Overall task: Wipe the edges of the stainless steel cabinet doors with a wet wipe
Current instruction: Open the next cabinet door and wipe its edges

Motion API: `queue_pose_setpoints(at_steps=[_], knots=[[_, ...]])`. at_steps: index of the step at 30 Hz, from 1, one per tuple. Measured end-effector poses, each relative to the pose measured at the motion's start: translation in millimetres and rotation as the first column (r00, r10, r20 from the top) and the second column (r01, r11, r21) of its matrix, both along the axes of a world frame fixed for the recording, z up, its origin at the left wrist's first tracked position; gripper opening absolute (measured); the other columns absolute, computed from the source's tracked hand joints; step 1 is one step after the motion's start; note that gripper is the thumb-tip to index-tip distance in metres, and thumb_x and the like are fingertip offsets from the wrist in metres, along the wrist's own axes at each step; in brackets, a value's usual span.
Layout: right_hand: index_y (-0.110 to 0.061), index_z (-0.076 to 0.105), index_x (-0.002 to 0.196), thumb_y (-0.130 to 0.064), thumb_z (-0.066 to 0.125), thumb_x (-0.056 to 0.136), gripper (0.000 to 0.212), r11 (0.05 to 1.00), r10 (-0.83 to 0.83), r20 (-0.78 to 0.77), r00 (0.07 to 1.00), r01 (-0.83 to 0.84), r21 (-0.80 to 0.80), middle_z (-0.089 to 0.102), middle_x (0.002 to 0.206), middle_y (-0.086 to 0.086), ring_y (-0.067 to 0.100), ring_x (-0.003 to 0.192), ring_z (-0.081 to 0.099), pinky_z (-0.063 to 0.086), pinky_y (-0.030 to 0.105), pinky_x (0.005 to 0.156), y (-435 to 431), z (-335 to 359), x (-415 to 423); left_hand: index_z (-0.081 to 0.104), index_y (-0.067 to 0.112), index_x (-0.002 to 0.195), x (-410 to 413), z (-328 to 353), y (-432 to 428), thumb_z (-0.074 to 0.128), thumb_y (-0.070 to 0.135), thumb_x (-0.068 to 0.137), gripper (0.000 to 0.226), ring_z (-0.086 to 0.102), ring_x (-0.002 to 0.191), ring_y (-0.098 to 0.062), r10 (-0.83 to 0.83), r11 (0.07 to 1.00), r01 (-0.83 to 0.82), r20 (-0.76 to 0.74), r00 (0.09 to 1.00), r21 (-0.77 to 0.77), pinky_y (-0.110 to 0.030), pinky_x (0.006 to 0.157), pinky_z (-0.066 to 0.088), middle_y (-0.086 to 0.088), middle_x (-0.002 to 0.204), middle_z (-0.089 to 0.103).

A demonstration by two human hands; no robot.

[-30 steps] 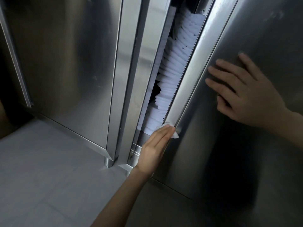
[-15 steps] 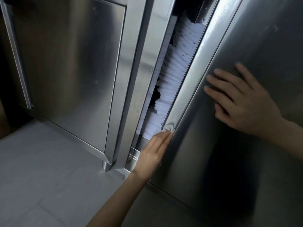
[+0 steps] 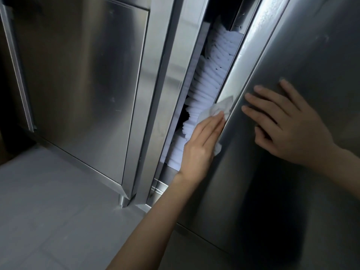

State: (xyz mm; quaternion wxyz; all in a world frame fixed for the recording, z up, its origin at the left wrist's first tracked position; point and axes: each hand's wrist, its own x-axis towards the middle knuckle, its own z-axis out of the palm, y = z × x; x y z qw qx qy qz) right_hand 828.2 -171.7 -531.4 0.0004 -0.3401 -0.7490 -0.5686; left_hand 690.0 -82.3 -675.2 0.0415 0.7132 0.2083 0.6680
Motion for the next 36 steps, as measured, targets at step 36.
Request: queue_pose_setpoints(at_steps=[36], knots=[[0.001, 0.038, 0.135, -0.016, 0.038, 0.088, 0.05, 0.985, -0.174, -0.021, 0.985, 0.174, 0.019, 0.034, 0.144, 0.02, 0.032, 0.136, 0.031, 0.022, 0.047, 0.114, -24.2, 19.3, 27.4, 0.072, -0.005, 0.105, 6.7, 88.2, 16.0, 0.072, -0.013, 0.075, 0.031, 0.07, 0.095, -0.019, 0.063, 0.994, -0.094, 0.413, 0.908, 0.056, -0.022, 0.088, 0.051, -0.014, 0.105, 0.072]])
